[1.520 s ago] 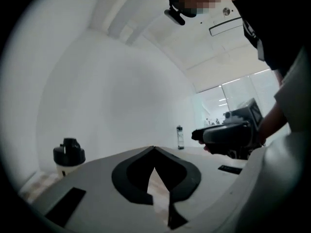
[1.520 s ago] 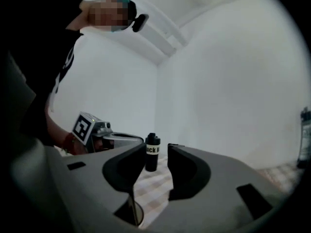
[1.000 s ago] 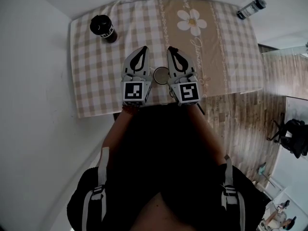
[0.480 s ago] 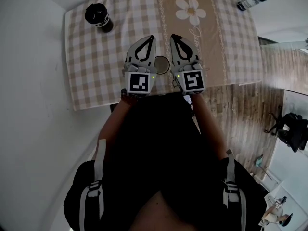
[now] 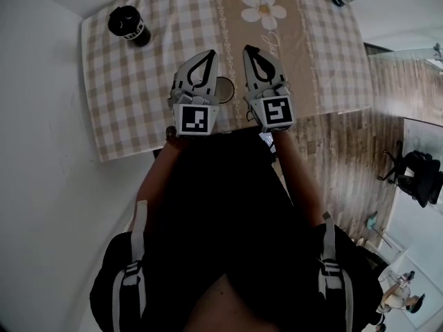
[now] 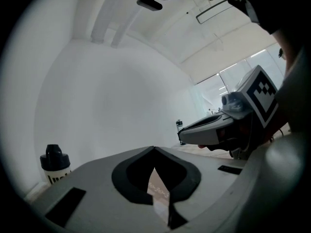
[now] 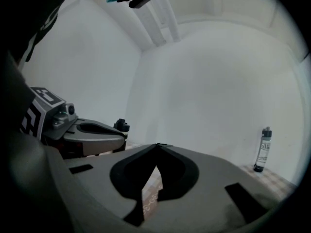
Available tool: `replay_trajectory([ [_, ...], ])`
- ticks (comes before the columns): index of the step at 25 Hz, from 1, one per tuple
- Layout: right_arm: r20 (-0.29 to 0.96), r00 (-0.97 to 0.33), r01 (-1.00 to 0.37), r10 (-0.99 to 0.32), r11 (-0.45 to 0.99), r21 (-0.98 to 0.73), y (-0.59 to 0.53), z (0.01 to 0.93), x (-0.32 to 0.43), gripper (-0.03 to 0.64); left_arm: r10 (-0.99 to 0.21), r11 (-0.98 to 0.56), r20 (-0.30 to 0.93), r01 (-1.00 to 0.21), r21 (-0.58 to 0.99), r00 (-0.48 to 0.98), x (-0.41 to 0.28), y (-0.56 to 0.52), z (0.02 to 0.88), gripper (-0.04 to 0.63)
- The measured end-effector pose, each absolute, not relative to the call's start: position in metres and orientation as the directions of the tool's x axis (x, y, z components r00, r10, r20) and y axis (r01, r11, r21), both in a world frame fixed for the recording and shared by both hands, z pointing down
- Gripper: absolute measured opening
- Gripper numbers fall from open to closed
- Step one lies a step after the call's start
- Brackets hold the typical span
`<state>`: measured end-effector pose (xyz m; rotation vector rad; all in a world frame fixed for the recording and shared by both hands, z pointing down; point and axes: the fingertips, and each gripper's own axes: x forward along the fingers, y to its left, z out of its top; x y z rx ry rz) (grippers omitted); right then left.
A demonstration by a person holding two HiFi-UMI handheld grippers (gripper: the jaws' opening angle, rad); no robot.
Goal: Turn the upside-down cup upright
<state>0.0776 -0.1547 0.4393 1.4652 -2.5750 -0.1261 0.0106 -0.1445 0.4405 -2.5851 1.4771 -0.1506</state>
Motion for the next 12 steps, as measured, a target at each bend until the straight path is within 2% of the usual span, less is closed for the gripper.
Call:
replay_trajectory([
  [12,0.131,-0.506,-0.841,-0.853,0.521,0.146,-0.1512,0.4466,0.0814,-0.003,-0.858,-0.508,0.030,-0.839,-0.193,0.513,0.0121,-0.1387,0.4444,0.002],
])
